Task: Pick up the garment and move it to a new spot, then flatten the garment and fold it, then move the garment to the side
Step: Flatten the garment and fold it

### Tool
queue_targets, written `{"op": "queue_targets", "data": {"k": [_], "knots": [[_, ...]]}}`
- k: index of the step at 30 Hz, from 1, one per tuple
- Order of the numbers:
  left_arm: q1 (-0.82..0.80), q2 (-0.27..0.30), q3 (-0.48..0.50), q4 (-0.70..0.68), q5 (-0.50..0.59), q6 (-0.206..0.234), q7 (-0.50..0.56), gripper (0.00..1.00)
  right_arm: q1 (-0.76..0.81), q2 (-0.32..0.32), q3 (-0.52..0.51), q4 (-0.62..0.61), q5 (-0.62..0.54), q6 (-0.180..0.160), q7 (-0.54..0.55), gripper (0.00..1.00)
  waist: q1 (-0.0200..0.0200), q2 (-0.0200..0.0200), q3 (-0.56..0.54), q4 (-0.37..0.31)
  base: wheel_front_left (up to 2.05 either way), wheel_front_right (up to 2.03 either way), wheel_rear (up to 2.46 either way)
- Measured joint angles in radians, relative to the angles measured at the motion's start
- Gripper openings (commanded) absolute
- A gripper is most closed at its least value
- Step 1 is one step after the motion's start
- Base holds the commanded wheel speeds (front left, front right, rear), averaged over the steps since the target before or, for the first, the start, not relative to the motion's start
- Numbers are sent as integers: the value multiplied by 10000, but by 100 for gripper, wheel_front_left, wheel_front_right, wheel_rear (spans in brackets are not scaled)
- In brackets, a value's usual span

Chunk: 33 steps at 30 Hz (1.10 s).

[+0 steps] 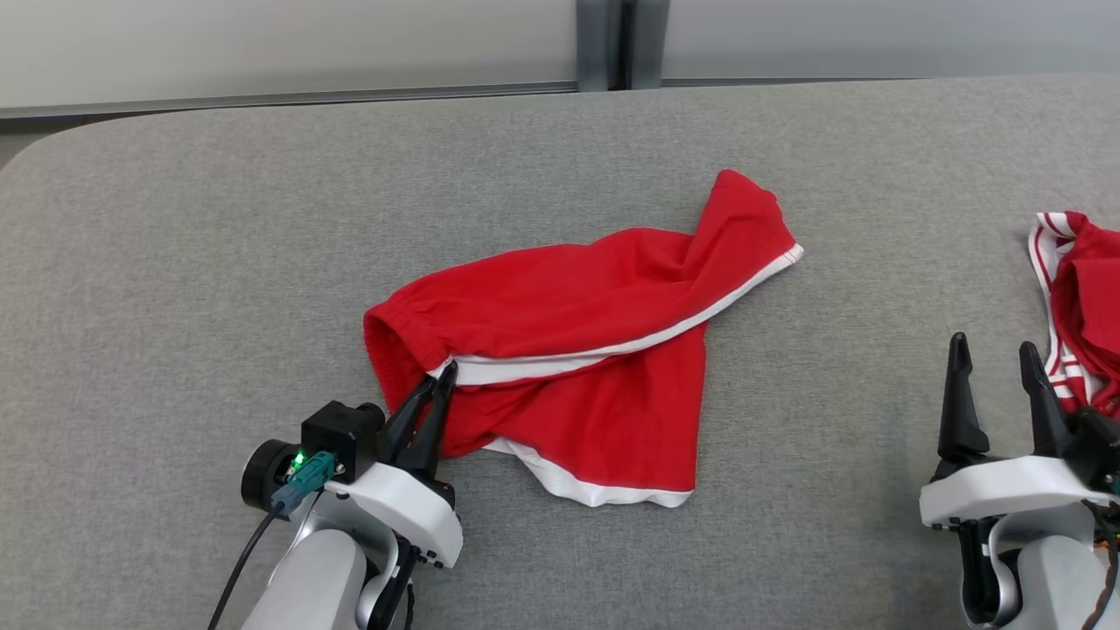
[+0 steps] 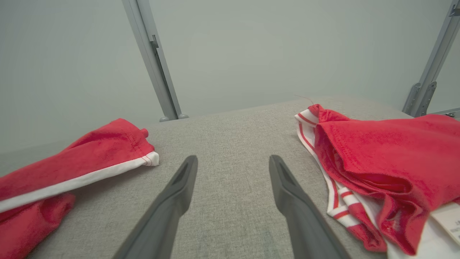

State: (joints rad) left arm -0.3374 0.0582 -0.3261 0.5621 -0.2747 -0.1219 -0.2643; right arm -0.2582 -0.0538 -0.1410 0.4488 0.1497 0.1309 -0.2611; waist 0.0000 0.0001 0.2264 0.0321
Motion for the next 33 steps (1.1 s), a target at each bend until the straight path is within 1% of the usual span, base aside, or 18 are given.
{"op": "queue_targets", "data": {"k": [4,8,9,12,13,15,20,26,29,33], "knots": [[-4,-4,38,-357,-4,-4,0,0,-175,4,245,146,-61,-2,-2,100,0,0,2,229,0,0,0],[12,-8,23,-566,-17,-12,2,0,-610,-84,836,449,-63,0,178,100,0,0,0,523,0,0,0],[12,-8,23,-566,-17,-12,2,0,-610,-84,836,449,-63,0,178,100,0,0,0,523,0,0,0],[15,-15,-63,-662,-12,-15,2,0,-1012,-412,1618,869,-150,0,529,100,0,0,17,742,0,0,0],[14,-15,-119,-702,-12,-17,0,0,-1320,-717,1994,1233,-270,0,732,100,0,0,59,871,0,0,0],[13,-23,-165,-721,-12,-19,2,0,-1580,-943,2268,1615,-261,0,894,100,0,0,104,982,0,0,0],[-9,-36,-261,-788,-13,-50,0,0,-2033,-1373,3189,2418,238,0,1304,100,0,0,240,1172,0,0,0],[-42,-46,-286,-834,-15,-52,0,0,-2350,-1969,4464,2876,685,0,1574,100,0,0,304,1246,0,0,0],[-51,-52,-290,-836,-15,-61,2,0,-2537,-2153,5005,3053,784,0,1588,100,0,0,324,1238,0,0,0],[-128,-56,-290,-836,-13,-61,0,0,-2861,-2278,5450,3292,886,0,1549,100,0,0,374,1232,0,0,0]]}}
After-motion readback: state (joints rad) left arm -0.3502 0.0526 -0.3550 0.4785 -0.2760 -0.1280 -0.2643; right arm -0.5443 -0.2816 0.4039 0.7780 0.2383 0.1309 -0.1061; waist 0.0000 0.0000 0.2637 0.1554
